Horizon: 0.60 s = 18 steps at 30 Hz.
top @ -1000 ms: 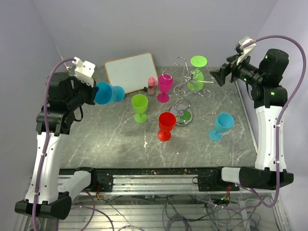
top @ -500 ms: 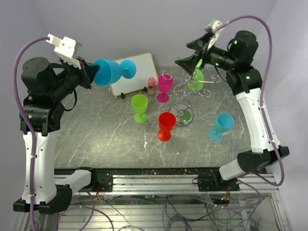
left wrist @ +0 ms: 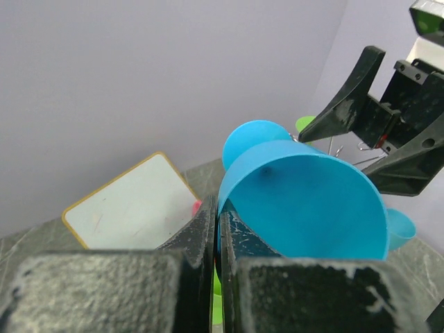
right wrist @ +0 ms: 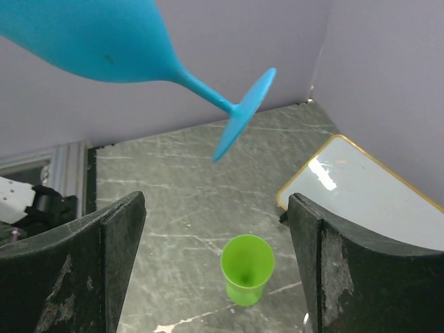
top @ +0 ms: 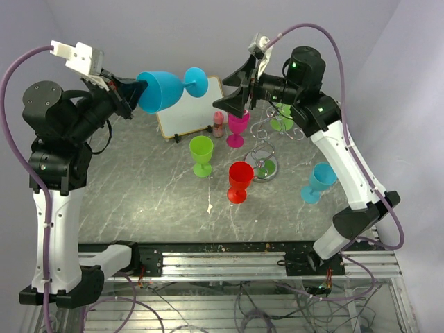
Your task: Place the wine glass upside down on the wine glass rack
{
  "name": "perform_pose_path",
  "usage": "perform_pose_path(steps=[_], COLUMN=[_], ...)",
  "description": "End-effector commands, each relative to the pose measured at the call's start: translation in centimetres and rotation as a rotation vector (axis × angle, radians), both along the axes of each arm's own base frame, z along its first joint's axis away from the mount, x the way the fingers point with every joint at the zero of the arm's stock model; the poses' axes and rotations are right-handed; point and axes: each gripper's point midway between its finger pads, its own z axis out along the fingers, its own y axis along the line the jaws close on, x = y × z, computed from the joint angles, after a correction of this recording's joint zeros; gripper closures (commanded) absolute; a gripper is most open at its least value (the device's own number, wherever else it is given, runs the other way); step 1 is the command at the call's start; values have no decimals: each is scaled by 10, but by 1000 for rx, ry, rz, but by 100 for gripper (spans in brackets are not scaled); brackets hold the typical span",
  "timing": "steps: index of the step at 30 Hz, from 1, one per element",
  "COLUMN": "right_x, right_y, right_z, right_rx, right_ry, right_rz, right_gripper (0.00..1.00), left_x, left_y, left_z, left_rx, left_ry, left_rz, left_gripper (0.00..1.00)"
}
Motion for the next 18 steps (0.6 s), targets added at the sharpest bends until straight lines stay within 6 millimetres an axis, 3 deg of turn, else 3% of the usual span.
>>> perform_pose_path(steps=[1, 5, 18], right_x=[-8, -15, 13], right_y=[11, 27, 37], right_z=[10, 1, -9], right_rx=[51, 58, 88], right_ry=[55, 109, 234], right_rz=[27, 47, -77], right_gripper=[19, 23, 46], left_x=[-12, -8, 2], left_y=[-7, -8, -13], left_z=[22, 22, 13], left_rx=[-51, -42, -40], left_ry=[-79, -89, -103], left_rz=[-53, -55, -84], left_gripper=[93, 93, 93])
